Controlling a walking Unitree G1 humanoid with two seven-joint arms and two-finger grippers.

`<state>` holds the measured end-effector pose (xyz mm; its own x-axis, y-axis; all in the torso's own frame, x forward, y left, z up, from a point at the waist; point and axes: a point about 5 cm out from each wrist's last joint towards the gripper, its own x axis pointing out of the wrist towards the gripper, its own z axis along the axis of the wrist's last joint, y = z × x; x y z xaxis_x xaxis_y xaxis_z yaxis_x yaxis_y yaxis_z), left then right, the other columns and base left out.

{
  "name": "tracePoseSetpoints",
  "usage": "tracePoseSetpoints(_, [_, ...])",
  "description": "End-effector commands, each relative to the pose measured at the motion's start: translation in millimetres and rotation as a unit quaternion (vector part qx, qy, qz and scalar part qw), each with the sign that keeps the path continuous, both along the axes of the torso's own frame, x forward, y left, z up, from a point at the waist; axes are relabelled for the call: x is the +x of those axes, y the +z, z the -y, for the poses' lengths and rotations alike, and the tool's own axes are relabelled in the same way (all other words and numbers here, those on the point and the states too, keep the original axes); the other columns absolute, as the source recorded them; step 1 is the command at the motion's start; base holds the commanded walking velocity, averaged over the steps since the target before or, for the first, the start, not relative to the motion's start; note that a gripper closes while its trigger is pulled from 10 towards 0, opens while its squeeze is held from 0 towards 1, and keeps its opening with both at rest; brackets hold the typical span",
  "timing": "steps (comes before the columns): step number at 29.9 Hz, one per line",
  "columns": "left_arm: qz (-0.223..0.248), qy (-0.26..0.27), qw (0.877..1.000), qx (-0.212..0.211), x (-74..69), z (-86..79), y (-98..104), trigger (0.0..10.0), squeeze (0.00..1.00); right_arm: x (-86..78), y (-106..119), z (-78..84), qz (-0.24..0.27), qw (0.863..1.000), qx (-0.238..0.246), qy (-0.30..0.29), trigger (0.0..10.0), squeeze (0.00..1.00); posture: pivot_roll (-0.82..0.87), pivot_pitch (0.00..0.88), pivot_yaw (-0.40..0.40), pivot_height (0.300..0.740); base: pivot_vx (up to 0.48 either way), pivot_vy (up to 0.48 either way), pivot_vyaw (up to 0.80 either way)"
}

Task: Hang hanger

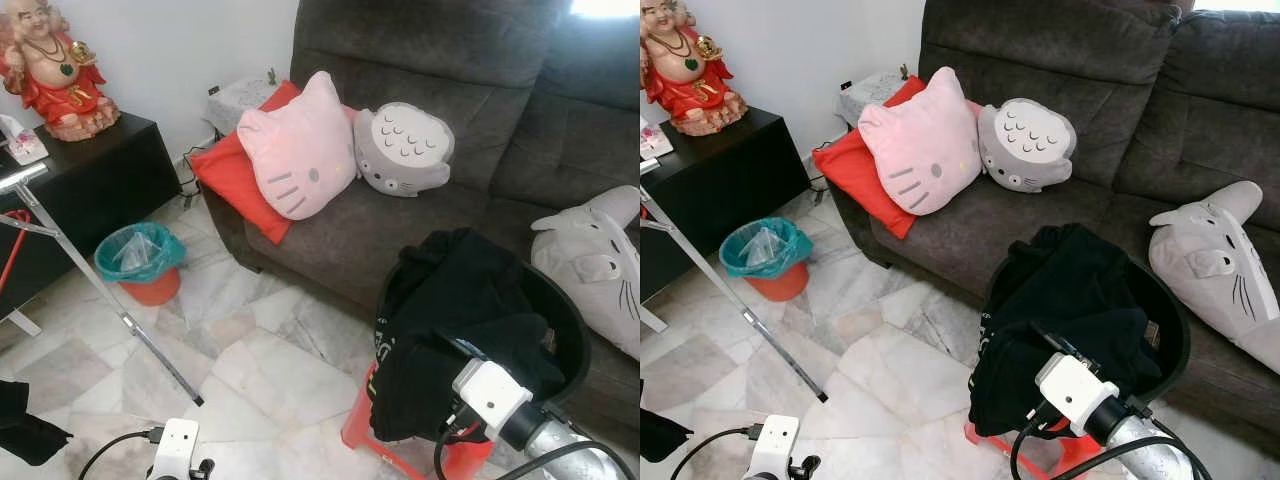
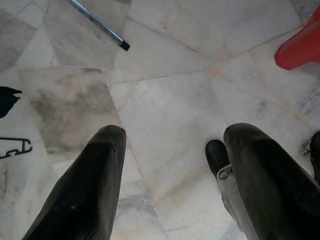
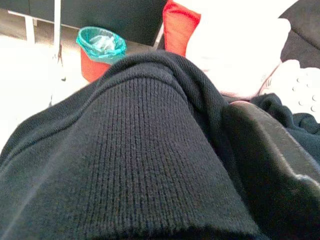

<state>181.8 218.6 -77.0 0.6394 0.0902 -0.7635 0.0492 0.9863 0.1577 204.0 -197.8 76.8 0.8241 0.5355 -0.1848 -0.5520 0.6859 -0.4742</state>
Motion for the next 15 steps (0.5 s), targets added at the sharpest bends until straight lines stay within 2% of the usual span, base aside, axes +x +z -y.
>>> tracePoseSetpoints(1, [0.001, 0.006, 1.0, 0.004, -1.8, -3.0, -0.1, 10.0, 0.0, -1.0, 2.7, -6.6, 0.006, 1.0, 0.014, 0.014, 0.0, 0.0, -0.16, 0.0, 0.063, 0.736, 0.0, 0.0, 0.0])
tracePoseSetpoints(15, [0.002, 0.007, 1.0, 0.004, -1.8, -3.3, 0.0, 10.0, 0.0, -4.3, -1.7, -9.0, -0.006, 0.999, 0.021, 0.024, 0.0, 0.0, -0.15, 0.0, 0.063, 0.736, 0.0, 0.0, 0.0])
